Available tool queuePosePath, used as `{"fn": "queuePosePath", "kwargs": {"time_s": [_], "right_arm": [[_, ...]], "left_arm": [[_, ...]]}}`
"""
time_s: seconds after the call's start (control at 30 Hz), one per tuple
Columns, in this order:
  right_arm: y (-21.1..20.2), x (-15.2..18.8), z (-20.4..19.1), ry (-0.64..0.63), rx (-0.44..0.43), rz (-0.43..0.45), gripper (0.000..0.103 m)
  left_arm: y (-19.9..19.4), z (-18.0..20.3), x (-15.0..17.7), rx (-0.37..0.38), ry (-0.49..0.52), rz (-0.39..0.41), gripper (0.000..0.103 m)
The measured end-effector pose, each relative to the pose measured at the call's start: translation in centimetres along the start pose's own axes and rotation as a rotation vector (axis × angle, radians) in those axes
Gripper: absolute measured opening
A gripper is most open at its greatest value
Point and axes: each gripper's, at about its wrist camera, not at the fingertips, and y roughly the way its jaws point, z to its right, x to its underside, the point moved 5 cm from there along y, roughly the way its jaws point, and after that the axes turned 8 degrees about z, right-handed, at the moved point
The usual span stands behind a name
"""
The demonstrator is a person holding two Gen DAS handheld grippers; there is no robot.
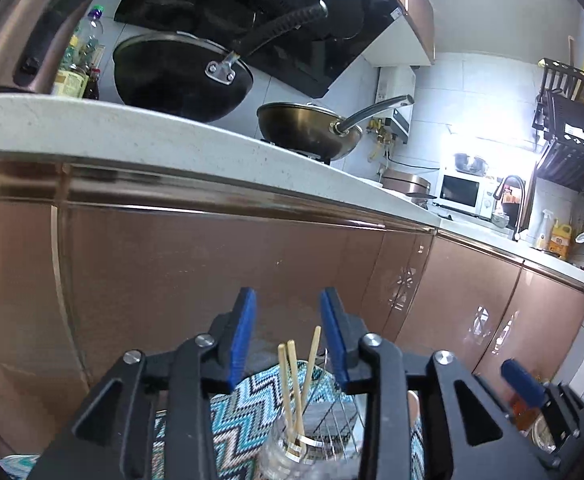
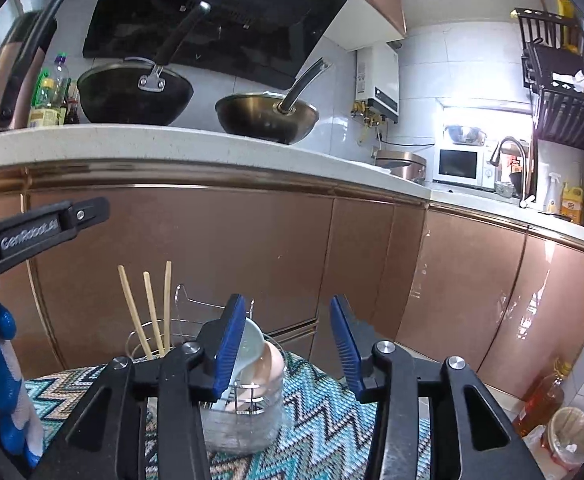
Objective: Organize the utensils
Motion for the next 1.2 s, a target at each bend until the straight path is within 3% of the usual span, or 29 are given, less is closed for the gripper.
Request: {"fn": "queuePosePath", "kwargs": {"time_s": [0.1, 0.37, 0.57, 1.2], "right_arm": [[-1.9, -0.6, 0.4, 0.012, -0.005, -0.016, 0.041], [-6.9, -0.9, 2.0, 0.071, 0.005, -0.069, 0.042], [-10.6, -1.2, 3.0, 0.081, 0.045, -0.084, 0.050], [-17.2, -3.2, 2.3, 0.097, 0.060, -0.070, 0.055]], "left_arm": [[-2.1, -0.2, -0.4, 0.000, 0.002, -0.029, 0.042], [-7.4, -1.2, -0.2, -0.002, 0.009, -0.109, 0.042], [-10.4, -1.8, 0.0, -0.001, 0.009, -0.151, 0.043], [-17.7, -3.3, -2.1, -0.022, 0.013, -0.187, 0.043]]}}
